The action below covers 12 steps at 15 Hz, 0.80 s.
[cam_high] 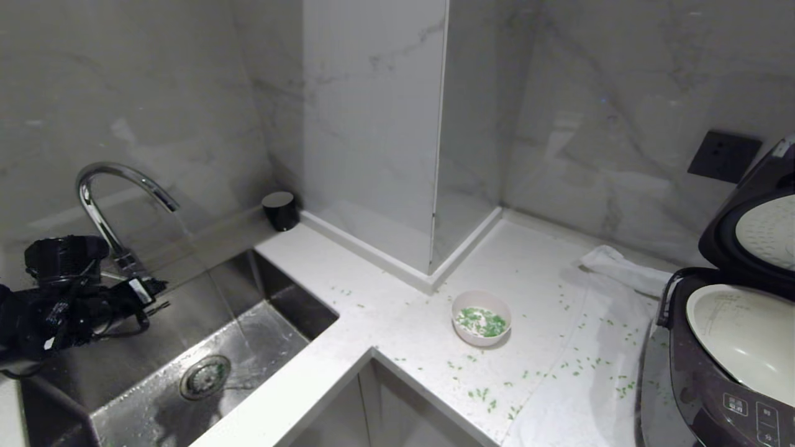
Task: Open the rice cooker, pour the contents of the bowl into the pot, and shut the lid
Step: Turn on the tap, then fill a bowl with water from the tap
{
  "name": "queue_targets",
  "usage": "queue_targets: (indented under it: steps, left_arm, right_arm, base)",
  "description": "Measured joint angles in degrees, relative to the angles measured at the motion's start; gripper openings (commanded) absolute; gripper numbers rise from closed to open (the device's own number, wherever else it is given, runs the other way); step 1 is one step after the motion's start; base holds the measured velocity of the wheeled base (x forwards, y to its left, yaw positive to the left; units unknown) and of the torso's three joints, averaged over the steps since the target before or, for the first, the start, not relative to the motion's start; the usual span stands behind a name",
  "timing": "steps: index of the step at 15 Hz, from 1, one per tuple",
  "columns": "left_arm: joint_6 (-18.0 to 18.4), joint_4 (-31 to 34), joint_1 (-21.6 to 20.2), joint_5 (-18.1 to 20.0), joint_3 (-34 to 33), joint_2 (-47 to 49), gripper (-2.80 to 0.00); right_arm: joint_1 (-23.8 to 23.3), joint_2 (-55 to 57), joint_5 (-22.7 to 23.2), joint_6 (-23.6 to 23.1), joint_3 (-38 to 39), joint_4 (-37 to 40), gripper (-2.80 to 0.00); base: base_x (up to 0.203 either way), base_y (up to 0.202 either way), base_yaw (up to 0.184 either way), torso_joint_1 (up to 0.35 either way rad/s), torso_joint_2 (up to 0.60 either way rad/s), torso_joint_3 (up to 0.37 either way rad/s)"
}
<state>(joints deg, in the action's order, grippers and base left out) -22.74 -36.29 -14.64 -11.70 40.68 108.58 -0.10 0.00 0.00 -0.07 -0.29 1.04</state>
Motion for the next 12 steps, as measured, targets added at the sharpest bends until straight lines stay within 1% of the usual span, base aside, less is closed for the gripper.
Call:
queue_targets:
  steps: [2,3,6,7,8,9,10,11,12]
  left_arm:
    - [0.2,-4.8,4.3,1.2,-7.6,-5.7,0.00]
    - [0.2,-6.4,6.2,1.5,-10.9,-8.2,-2.80]
    - [0.8,-9.6,11.1,2.6,-19.2,-15.2,-2.80]
    - [2.0,-10.3,12.4,4.3,-21.4,-17.6,-2.80]
    - [3.6,-11.1,13.1,7.5,-23.6,-20.0,-2.80]
    - [5.1,-11.9,13.6,11.4,-25.6,-22.6,-2.80]
    - [6.0,-12.4,13.9,14.8,-26.9,-25.1,-2.80]
    - [6.5,-12.5,14.1,17.5,-27.9,-27.7,-2.80]
    - [7.2,-12.6,14.2,18.8,-28.6,-30.3,-2.80]
  right_arm:
    - [0.0,0.0,0.0,0.0,0.0,0.0,-2.80]
    - [0.0,0.0,0.0,0.0,0.0,0.0,-2.80]
    - [0.0,0.0,0.0,0.0,0.0,0.0,-2.80]
    - [0.0,0.0,0.0,0.0,0.0,0.0,-2.80]
    - [0.0,0.0,0.0,0.0,0.0,0.0,-2.80]
    - [0.0,0.0,0.0,0.0,0.0,0.0,-2.80]
    - [0.0,0.0,0.0,0.0,0.0,0.0,-2.80]
    - [0.0,0.0,0.0,0.0,0.0,0.0,-2.80]
    - [0.0,0.0,0.0,0.0,0.0,0.0,-2.80]
  base:
    - [0.000,0.000,0.000,0.000,0.00,0.000]
    - [0.000,0.000,0.000,0.000,0.00,0.000]
    - [0.000,0.000,0.000,0.000,0.00,0.000]
    - [0.000,0.000,0.000,0.000,0.00,0.000]
    - [0.000,0.000,0.000,0.000,0.00,0.000]
    - [0.000,0.000,0.000,0.000,0.00,0.000]
    - [0.000,0.000,0.000,0.000,0.00,0.000]
    - [0.000,0.000,0.000,0.000,0.00,0.000]
    - [0.000,0.000,0.000,0.000,0.00,0.000]
